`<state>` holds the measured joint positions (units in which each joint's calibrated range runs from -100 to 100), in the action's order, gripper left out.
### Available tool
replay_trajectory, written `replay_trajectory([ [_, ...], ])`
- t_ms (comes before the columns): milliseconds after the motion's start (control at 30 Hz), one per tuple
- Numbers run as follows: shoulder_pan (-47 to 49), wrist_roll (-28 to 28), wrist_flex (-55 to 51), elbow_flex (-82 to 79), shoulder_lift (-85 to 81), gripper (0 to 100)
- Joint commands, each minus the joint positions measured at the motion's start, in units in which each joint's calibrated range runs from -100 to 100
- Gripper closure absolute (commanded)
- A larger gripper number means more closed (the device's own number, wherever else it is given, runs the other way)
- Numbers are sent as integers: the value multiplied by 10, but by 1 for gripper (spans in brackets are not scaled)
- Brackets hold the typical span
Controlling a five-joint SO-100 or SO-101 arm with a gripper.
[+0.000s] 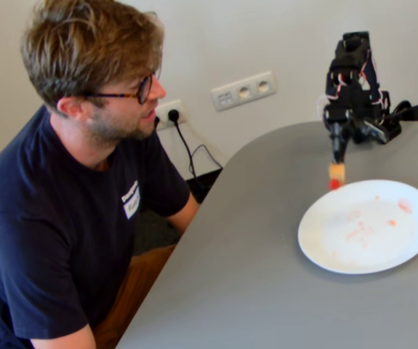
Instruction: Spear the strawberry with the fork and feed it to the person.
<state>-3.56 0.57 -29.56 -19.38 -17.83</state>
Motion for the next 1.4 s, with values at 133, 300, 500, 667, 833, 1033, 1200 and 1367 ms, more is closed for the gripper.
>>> replay_trajectory([
  [133,-130,3,18,17,-183,99],
  [300,-214,0,116,15,-186,99],
  [500,-269,-3,231,16,-133,99],
  [667,-311,-4,361,32,-8,99],
  [833,-345,-5,426,79,43,99],
  [1033,-417,-41,443,206,143,99],
  [1200,-424,-41,443,271,204,99],
  [1367,-423,-41,443,332,252,99],
])
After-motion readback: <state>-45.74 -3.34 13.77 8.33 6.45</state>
